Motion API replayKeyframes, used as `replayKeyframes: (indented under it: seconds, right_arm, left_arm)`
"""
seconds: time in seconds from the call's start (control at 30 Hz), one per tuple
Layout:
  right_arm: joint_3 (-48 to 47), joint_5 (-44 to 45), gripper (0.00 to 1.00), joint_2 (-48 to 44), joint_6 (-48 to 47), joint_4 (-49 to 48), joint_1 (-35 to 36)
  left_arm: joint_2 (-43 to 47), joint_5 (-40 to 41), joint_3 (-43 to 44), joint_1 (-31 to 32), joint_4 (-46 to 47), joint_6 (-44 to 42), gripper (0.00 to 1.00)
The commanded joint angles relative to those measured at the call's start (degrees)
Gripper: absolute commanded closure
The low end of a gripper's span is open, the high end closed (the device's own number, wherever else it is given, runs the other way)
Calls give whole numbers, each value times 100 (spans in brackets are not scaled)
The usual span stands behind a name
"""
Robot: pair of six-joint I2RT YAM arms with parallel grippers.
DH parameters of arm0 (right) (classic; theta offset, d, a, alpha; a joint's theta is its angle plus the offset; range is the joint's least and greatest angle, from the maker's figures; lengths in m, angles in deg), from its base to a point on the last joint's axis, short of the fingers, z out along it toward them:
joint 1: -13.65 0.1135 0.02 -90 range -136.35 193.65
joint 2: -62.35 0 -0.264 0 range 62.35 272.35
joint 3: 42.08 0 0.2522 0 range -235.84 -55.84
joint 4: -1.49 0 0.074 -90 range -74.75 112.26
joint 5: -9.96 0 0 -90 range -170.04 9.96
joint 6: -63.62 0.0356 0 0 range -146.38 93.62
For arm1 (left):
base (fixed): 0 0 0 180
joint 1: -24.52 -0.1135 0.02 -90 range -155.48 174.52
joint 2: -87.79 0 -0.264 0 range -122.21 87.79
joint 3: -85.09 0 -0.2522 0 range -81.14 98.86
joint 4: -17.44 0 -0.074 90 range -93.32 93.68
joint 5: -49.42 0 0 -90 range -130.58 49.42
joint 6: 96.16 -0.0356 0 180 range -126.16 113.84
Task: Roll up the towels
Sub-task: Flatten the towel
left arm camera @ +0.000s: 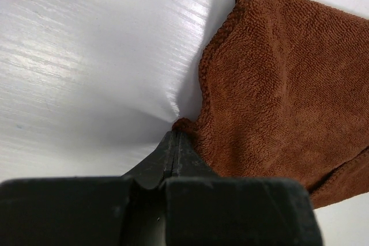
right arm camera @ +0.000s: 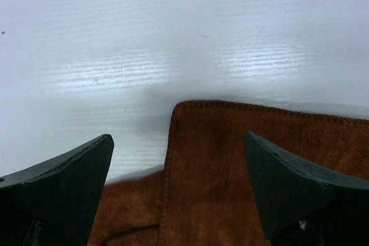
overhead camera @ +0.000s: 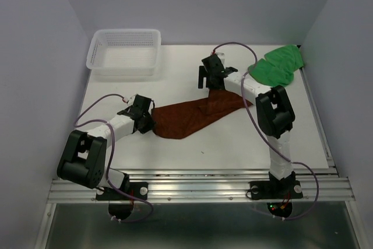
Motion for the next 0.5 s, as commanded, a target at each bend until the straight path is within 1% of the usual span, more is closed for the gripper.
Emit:
replayKeyframes:
  seconds: [0.0, 0.23, 0.43, 0.47]
  right_arm:
    - [-634, 703, 0, 406, 467, 541, 83]
    - [-1013, 1046, 1, 811, 432, 620, 197]
    - [-1250, 1240, 10, 1136, 440, 726, 250]
    - [-1268, 1249, 13, 1171, 466, 726, 250]
  left_arm:
    - [-103, -84, -188, 3, -121, -180, 100]
    - [-173, -146, -214, 3, -68, -215, 100]
    - [-182, -137, -223, -6, -68, -286, 100]
    - [-182, -137, -223, 3, -86, -294, 100]
